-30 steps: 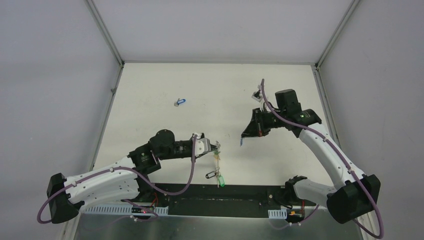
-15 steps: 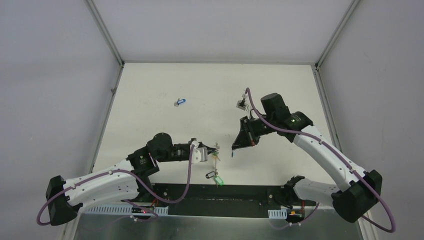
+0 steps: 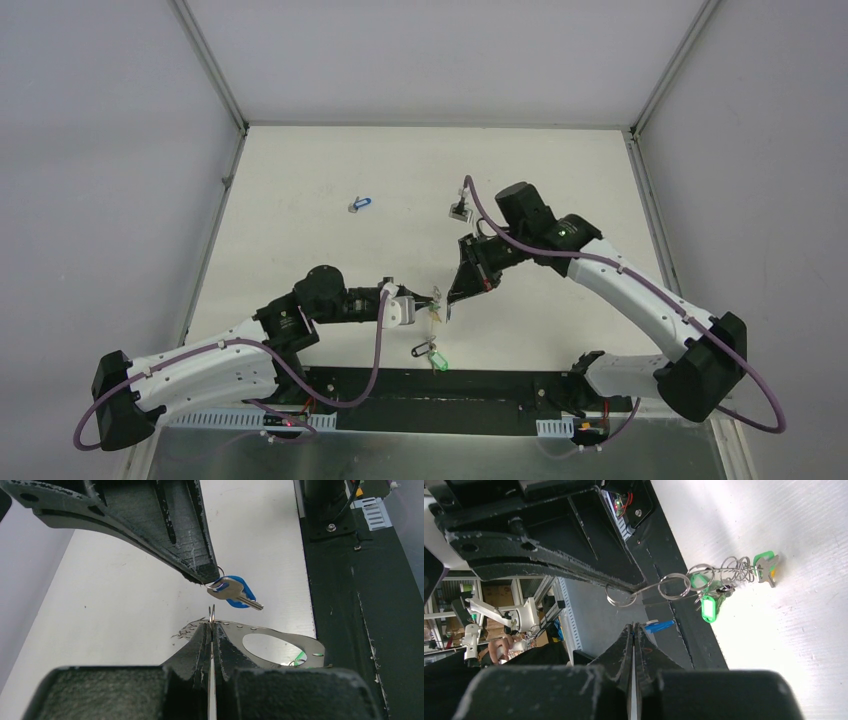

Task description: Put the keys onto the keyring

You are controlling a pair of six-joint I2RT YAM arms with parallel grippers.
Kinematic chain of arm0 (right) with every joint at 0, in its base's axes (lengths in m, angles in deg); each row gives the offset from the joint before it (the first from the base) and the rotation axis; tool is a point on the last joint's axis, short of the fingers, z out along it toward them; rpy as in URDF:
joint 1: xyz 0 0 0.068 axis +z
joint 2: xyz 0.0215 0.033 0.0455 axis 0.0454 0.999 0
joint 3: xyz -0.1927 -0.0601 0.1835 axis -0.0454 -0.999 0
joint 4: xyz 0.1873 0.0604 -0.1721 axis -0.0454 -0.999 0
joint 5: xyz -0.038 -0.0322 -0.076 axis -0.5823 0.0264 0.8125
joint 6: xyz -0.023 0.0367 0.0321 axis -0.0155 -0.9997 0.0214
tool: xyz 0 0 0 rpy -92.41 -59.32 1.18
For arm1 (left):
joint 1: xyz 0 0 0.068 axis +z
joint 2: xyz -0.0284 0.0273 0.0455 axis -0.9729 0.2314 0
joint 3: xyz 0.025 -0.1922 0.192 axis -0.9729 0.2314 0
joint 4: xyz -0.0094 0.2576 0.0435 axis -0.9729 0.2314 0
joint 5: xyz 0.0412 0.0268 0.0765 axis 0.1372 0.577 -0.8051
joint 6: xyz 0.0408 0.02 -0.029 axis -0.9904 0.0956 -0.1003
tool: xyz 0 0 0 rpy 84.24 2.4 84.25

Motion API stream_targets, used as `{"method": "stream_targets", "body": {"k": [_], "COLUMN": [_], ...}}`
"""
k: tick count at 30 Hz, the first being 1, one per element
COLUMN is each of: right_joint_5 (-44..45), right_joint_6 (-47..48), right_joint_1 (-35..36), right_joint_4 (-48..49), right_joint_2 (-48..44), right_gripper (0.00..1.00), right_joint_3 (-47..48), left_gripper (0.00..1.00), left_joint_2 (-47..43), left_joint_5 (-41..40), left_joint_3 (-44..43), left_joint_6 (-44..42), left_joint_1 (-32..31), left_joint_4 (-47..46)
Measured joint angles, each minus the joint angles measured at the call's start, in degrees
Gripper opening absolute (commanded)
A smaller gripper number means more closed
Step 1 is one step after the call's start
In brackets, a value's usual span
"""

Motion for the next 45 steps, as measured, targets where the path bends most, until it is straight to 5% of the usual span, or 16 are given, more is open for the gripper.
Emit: {"method": "stream_targets", "body": {"k": [45], "right_joint_5": [5.84], "right_joint_6": [-0.72], "right_joint_1": [6.78], "right_joint_4": [-3.85], "right_joint_2": [4.17], "right_gripper": [0.00], "right_joint_3": [5.99], "left_gripper": [0.00], "left_joint_2": [1.49], "left_joint_5": [0.96], "left_joint_3": [0.00], "left_joint_6": [0.13], "left_joint_1": [0.00], "left_joint_4": [0.81]}}
